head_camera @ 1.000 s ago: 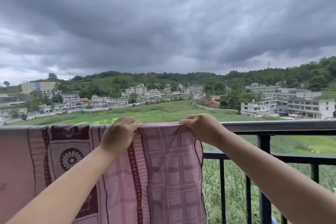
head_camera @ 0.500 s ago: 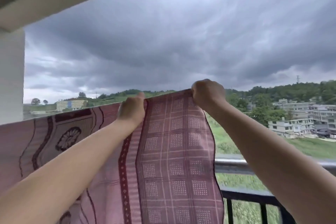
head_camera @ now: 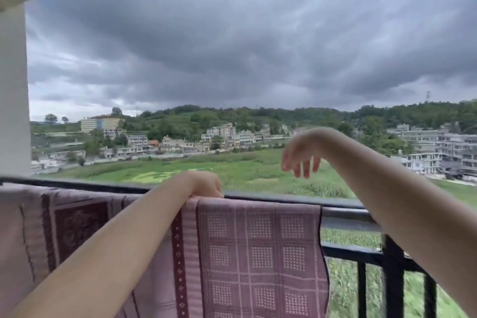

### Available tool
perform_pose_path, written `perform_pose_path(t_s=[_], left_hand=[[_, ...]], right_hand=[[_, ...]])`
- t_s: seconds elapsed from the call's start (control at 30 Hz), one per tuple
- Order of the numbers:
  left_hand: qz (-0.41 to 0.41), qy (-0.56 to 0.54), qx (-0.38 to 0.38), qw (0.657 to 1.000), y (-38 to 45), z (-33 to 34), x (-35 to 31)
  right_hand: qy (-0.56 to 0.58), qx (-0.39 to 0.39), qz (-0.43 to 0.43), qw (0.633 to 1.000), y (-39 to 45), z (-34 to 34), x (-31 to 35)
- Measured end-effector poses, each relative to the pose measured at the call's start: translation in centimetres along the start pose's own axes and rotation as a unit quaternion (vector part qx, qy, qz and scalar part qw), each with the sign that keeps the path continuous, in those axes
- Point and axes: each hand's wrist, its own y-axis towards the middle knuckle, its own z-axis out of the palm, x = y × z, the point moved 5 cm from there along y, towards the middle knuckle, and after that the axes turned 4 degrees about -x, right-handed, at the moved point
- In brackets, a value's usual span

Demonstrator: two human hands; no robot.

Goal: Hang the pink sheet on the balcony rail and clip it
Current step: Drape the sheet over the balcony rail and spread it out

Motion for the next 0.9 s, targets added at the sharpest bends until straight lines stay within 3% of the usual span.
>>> perform_pose_path(t_s=[0.1, 0.2, 0.33, 0.4, 0.47, 0.57, 0.67, 0.77, 0.9], left_hand=[[0.028, -0.115, -0.163, 0.979, -2.8, -1.4, 1.1], [0.094, -0.235, -0.335, 0.908, -6.8, -2.0, 1.5], [0.182, -0.123, -0.407, 0.886, -11.5, 1.2, 0.3], [0.157, -0.064, -0.48, 0.861, -12.9, 3.0, 0.2], [0.11, -0.073, -0.513, 0.848, -13.8, 4.0, -0.2], [0.078, -0.091, -0.494, 0.861, -14.6, 5.2, -1.8], [0.024, -0.112, -0.391, 0.913, -14.6, 6.7, -4.9], [-0.013, -0.084, -0.316, 0.945, -14.0, 8.9, -9.3], [-0.101, -0.121, -0.336, 0.929, -13.0, 10.2, -14.1]], right_hand=[[0.046, -0.019, -0.145, 0.988, -4.1, 0.9, 3.2], [0.012, -0.07, -0.238, 0.969, -8.3, 3.7, 4.7], [-0.064, -0.242, -0.263, 0.932, -9.3, 5.6, 4.3], [-0.036, -0.281, -0.281, 0.917, -9.2, 5.3, 3.9], [-0.023, -0.316, -0.308, 0.897, -9.1, 4.9, 3.7], [-0.043, -0.338, -0.333, 0.879, -9.0, 5.0, 4.1], [-0.075, -0.364, -0.327, 0.869, -9.1, 5.0, 4.1], [-0.074, -0.347, -0.323, 0.877, -8.9, 5.0, 3.9], [-0.123, -0.292, -0.333, 0.888, -9.1, 5.2, 3.8]])
